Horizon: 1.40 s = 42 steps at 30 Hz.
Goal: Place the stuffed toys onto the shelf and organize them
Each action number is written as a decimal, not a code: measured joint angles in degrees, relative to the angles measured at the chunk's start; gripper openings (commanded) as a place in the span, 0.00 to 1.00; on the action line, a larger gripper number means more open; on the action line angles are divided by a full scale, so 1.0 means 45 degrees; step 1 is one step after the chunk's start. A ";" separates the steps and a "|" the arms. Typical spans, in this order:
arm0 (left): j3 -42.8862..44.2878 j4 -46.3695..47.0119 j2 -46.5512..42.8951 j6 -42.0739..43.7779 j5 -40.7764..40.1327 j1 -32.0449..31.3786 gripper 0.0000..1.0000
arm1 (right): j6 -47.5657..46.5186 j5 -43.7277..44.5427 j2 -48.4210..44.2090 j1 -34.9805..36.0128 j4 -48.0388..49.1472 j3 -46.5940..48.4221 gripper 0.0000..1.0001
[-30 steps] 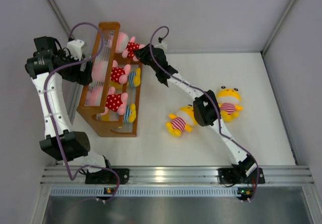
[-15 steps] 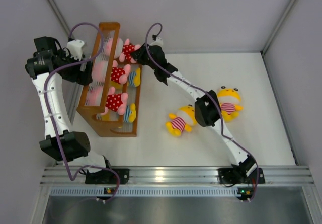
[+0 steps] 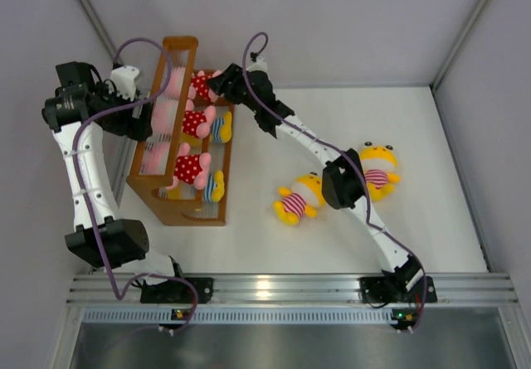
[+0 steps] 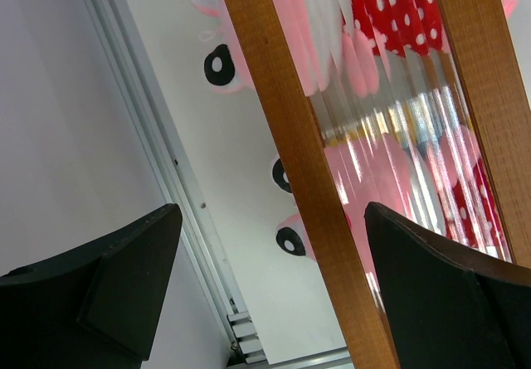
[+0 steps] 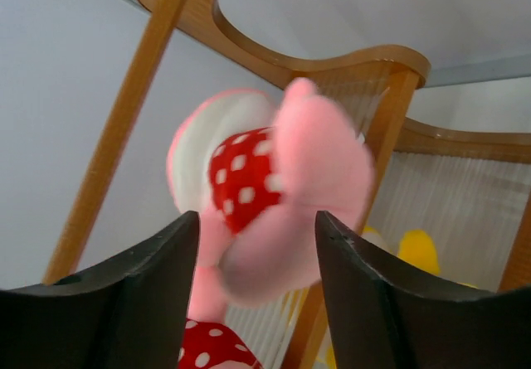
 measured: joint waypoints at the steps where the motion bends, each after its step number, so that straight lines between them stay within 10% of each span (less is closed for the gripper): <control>1: -0.0029 0.0029 -0.0024 0.0000 0.0000 0.0000 0.98 | 0.0053 -0.0005 0.0005 0.0005 0.0165 0.0044 0.67; 26: -0.0063 0.0073 -0.0049 -0.0010 -0.0053 0.0000 0.98 | -0.0112 -0.0170 -0.2501 -0.0384 0.0466 -0.3254 0.77; 28: -0.0063 0.0073 -0.0049 -0.0010 -0.0063 0.0000 0.98 | -0.0087 -0.0311 -0.2764 -0.0461 0.0758 -0.3269 0.68; 33: -0.0063 0.0073 -0.0049 -0.0005 -0.0112 0.0000 0.98 | 0.0913 0.0170 -0.3478 -0.0651 0.1841 -0.4454 0.01; 42: -0.0063 0.0087 -0.0053 -0.0005 -0.0151 -0.0010 0.98 | 0.3934 0.0758 -0.1336 -0.1107 0.2662 -0.3351 0.00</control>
